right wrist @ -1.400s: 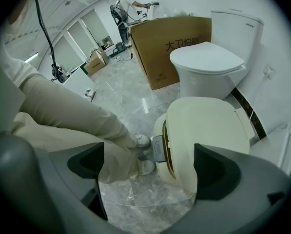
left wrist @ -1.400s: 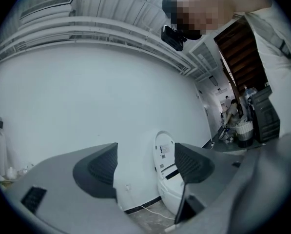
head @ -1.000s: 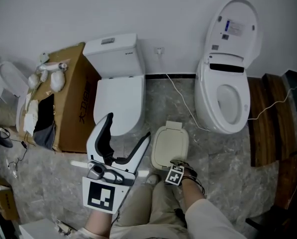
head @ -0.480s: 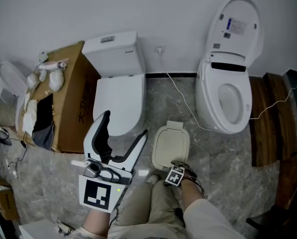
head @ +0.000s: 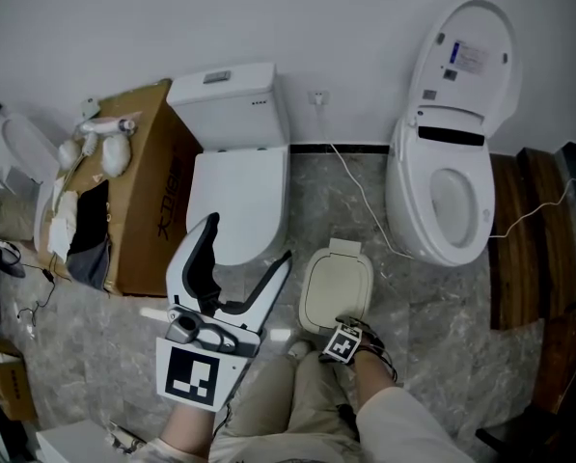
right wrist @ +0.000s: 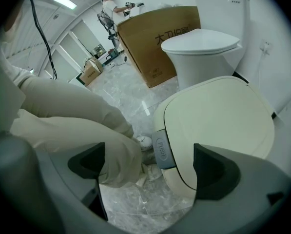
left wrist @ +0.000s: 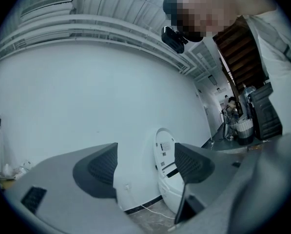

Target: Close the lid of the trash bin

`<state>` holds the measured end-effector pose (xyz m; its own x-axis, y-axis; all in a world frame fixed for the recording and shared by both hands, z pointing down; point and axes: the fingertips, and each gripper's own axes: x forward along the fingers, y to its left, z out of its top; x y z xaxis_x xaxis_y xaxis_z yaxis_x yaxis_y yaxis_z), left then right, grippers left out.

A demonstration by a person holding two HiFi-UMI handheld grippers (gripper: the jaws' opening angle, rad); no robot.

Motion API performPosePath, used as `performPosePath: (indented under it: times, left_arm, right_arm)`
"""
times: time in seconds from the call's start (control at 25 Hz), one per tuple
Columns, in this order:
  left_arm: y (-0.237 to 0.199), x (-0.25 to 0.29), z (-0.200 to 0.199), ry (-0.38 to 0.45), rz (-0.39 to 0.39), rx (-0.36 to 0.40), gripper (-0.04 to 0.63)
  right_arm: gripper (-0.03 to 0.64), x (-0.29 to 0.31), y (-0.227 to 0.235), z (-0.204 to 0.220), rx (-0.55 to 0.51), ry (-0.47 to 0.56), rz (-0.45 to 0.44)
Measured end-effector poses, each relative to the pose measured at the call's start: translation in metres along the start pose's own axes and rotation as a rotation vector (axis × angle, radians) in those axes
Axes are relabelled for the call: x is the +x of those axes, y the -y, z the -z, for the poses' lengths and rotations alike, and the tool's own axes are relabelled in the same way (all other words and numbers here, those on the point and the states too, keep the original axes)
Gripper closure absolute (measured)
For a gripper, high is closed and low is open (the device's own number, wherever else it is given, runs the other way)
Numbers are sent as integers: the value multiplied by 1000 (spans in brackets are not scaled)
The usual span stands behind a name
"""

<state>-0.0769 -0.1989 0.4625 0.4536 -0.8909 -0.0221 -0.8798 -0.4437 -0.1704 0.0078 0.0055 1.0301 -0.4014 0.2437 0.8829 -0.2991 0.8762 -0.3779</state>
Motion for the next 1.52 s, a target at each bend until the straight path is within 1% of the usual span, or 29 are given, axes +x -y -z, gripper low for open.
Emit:
performPosePath:
  times: [0.08, 0.16, 0.24, 0.32, 0.44, 0.52, 0.6, 0.68, 0.84, 0.96, 1.12, 1.16, 1.2, 1.28, 1.36, 1.44, 1.52]
  left_arm:
    - [-1, 3, -5, -3, -1, -2, 244]
    - [-2, 5, -14, 0, 0, -10, 244]
    - [-1, 9, -25, 1, 4, -19, 244]
    - [1, 11, -39, -4, 8, -35, 244]
    - [3, 12, -60, -27, 15, -65, 244]
    - [6, 11, -74, -44, 22, -87, 244]
    - [10, 9, -89, -54, 32, -103, 244]
    - [16, 9, -103, -55, 48, -105, 244]
    - [30, 8, -128, -24, 75, -116, 244]
    - [41, 4, -136, -4, 92, -142, 244]
    - [60, -5, -136, 2, 131, -150, 252]
    - [62, -8, -136, 0, 131, -147, 273]
    - [64, -10, -135, -5, 130, -142, 307]
    - [69, -15, -135, -10, 128, -133, 399]
    - [72, -18, -137, -4, 118, -133, 472]
    - [73, -20, -138, 1, 100, -131, 525]
    - [74, -22, -141, 13, 85, -134, 581]
  right_arm:
    - [54, -7, 1, -6, 58, 17, -4]
    - [54, -23, 6, -17, 113, 67, 17]
    - [54, -49, 15, -30, 133, 124, 63]
    - [54, -87, 24, -47, 152, 193, 122]
    - [58, -164, 40, -77, 226, 360, 230]
    - [68, -228, 45, -97, 293, 491, 300]
    - [88, -296, 44, -112, 331, 608, 365]
    - [108, -361, 38, -122, 325, 699, 442]
    - [168, -472, 19, -133, 264, 843, 596]
    - [227, -529, -7, -141, 217, 929, 674]
    - [335, -575, -46, -151, 138, 1004, 759]
    - [367, -582, -55, -154, 121, 1014, 778]
    - [399, -589, -63, -157, 107, 1023, 797]
    - [459, -603, -77, -161, 92, 1048, 834]
    - [533, -618, -88, -162, 91, 1094, 873]
    - [601, -631, -95, -162, 111, 1156, 906]
    - [607, -641, -100, -160, 142, 1207, 924]
